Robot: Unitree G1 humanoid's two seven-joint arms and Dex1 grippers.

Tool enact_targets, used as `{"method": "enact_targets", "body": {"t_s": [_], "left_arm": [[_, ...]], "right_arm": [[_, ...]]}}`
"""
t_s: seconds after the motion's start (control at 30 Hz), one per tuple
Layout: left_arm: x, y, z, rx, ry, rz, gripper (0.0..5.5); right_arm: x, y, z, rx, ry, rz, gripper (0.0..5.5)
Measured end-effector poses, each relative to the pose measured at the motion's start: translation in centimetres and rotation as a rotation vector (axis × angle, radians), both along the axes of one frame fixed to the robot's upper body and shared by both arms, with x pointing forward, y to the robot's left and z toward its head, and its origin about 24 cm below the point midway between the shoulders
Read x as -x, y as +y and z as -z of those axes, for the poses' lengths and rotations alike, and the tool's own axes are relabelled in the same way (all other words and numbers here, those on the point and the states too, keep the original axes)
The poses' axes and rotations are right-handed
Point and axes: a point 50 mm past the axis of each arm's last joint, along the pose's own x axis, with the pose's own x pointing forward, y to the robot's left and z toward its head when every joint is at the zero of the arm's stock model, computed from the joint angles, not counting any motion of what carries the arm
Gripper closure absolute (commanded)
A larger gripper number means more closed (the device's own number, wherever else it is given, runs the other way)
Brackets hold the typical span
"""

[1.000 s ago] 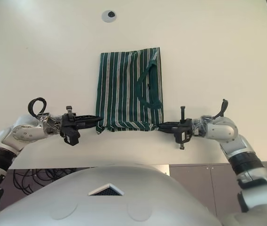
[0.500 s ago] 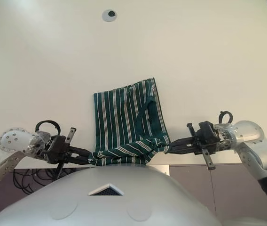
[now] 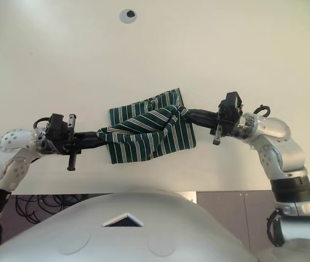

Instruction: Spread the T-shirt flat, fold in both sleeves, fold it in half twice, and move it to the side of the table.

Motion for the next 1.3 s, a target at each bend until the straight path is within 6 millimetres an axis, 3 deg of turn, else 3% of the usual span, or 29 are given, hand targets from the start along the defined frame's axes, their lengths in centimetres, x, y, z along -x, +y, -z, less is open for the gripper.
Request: {"method": "enact_targets", "body": {"t_s": [0.37, 0.43, 0.6, 0.73, 0.8, 0.87, 0.93, 1.03, 1.13, 1.2, 1.3], "left_arm": [[-2.9, 1.2, 3.8, -0.179, 0.068, -0.197, 5.50], [-3.2, 1.3, 3.9, -0.172, 0.080, -0.227, 5.50], [-4.6, 2.7, 3.8, -0.203, 0.070, -0.355, 4.58], [-5.4, 3.0, 3.7, -0.114, 0.159, -0.465, 3.99], [-5.7, 3.2, 3.9, -0.099, 0.195, -0.524, 3.92], [-6.4, 3.5, 3.8, -0.075, 0.232, -0.602, 3.92], [-6.9, 3.7, 3.9, -0.034, 0.290, -0.667, 3.92], [-7.9, 3.8, 3.9, 0.006, 0.335, -0.753, 3.92], [-8.7, 3.9, 4.3, 0.072, 0.361, -0.854, 3.92], [-8.7, 3.9, 4.8, 0.180, 0.389, -0.924, 3.92], [-8.9, 3.3, 5.3, 0.342, 0.366, -1.013, 3.92]], "right_arm": [[-2.9, 0.8, 2.6, 0.109, 0.044, 0.144, 5.50], [-3.6, 1.0, 2.7, 0.116, 0.045, 0.172, 5.06], [-4.5, 0.4, 3.1, 0.122, 0.056, 0.265, 4.28], [-5.6, 0.5, 2.9, 0.082, 0.049, 0.327, 3.63], [-6.1, 0.5, 2.7, 0.051, 0.018, 0.381, 3.21], [-6.5, 0.7, 1.8, 0.019, -0.082, 0.412, 3.21], [-6.5, 1.8, 0.1, -0.041, -0.243, 0.398, 3.21], [-5.5, 5.6, -1.7, -0.013, -0.525, 0.258, 3.21], [-3.6, 10.0, 0.3, 0.205, -0.732, 0.071, 3.21], [-3.2, 12.5, 2.6, 0.281, -0.756, 0.037, 3.21], [-4.4, 13.2, 5.4, 0.398, -0.692, 0.099, 3.21]]}}
